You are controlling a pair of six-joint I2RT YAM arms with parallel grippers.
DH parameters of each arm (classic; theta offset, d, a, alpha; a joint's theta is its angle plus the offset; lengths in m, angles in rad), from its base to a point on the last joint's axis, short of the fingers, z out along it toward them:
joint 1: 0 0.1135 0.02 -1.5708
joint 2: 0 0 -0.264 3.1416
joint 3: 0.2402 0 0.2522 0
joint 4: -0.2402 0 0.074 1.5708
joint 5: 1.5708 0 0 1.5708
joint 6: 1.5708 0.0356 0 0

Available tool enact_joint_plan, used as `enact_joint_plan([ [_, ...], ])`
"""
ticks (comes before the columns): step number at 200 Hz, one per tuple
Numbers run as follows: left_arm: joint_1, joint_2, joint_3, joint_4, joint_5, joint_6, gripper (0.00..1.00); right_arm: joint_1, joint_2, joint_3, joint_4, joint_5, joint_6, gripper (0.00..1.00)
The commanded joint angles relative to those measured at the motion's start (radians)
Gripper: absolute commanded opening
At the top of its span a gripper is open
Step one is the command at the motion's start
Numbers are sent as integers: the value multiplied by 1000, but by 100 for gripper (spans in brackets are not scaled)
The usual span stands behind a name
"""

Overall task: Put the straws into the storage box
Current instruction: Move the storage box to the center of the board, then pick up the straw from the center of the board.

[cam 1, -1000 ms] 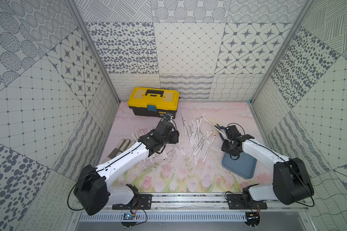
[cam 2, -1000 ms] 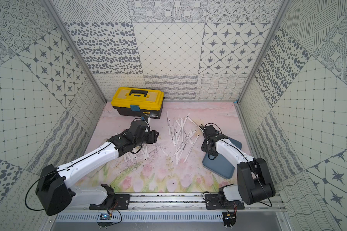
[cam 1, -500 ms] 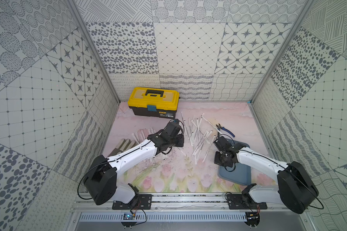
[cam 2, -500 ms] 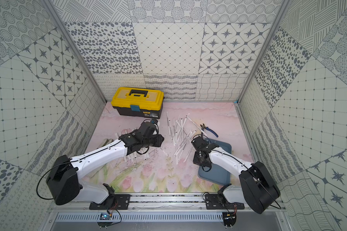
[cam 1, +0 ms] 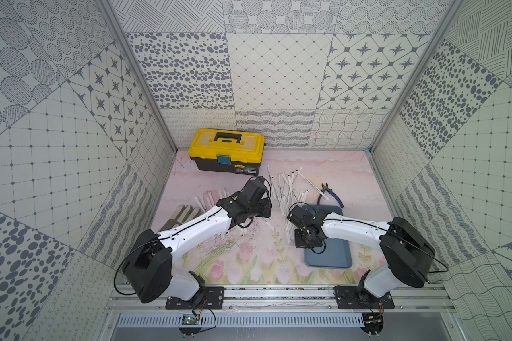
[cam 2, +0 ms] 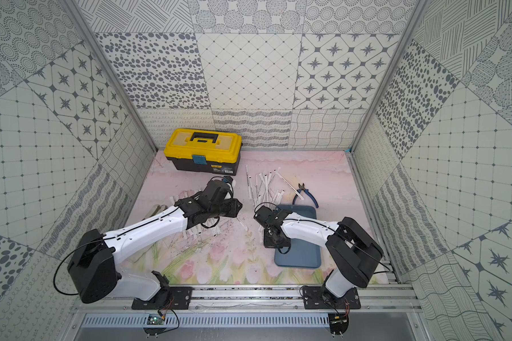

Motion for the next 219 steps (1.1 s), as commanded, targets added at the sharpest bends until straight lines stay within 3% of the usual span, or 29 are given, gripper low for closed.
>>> enact_joint_plan([
  [1, 22, -33, -1, -17, -6, 33, 31, 9, 10, 6, 5, -79, -47, 19],
  [19, 51, -59, 6, -54, -11, 48, 32, -20, -74, 70, -110, -97, -74, 39],
  [33, 79, -72, 19, -94, -13, 57, 36, -116, -164, 122, -175, -87, -120, 42],
  [46, 89, -68, 41, -122, -12, 78, 45, -269, -189, 162, -172, -102, -204, 45],
  [71, 69, 19, 125, -181, 33, 72, 66, -468, -52, 298, -90, -46, -374, 46],
  [85, 18, 93, 171, -192, 57, 51, 69, -528, 77, 391, -23, -26, -435, 45],
  [119, -103, 209, 188, -110, 150, -32, 69, -569, 366, 677, -1, 24, -555, 46],
  [164, -112, 231, 147, -41, 183, -65, 68, -573, 640, 970, -79, 47, -655, 51],
  [193, -107, 223, 144, -61, 167, -43, 68, -573, 749, 1082, -137, 77, -702, 42],
  [219, -101, 216, 135, -60, 170, -39, 67, -562, 744, 1084, -124, 85, -729, 30],
])
